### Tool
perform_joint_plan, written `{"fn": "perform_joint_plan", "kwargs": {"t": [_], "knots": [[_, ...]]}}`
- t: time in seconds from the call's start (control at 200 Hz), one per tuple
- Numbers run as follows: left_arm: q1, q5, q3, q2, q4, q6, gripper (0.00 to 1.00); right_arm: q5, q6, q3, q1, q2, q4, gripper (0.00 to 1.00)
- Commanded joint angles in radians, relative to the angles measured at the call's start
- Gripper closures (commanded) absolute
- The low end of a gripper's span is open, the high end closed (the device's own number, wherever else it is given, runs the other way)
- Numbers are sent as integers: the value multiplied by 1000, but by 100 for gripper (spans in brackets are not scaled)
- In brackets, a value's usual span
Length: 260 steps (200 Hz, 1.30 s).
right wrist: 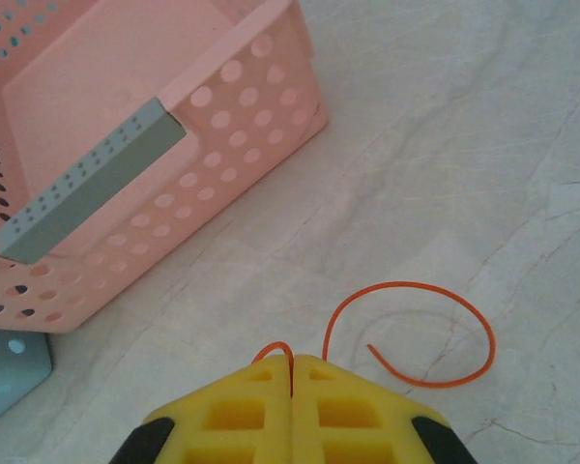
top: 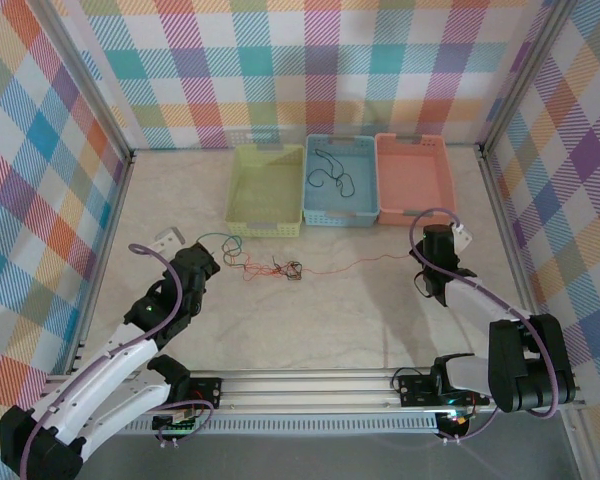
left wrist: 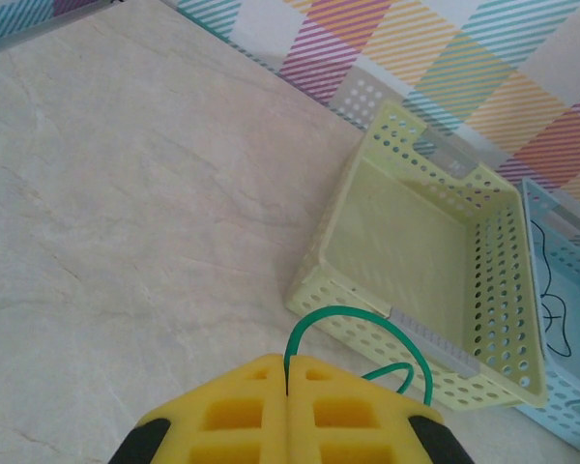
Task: Untangle the cables
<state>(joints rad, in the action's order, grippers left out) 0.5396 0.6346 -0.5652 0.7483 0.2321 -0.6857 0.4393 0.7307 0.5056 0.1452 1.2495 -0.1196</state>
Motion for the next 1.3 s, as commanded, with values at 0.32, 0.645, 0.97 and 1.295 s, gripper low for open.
{"fn": "perform_joint_plan", "kwargs": {"t": [0.32, 0.645, 0.97, 1.295], "knots": [[-10, -18, -4, 26, -34, 22, 100, -17, -101, 19, 27, -107, -19, 63], [-10, -37, -19, 64, -37, 28, 100, -385, -390, 121, 205, 40, -204, 60], [-10, -43, -24, 77, -37, 30, 100, -839, -815, 262, 457, 234, -154, 49], [-10, -45, -25, 82, -37, 32, 100, -913, -1051, 427, 622, 415, 140, 36]]}}
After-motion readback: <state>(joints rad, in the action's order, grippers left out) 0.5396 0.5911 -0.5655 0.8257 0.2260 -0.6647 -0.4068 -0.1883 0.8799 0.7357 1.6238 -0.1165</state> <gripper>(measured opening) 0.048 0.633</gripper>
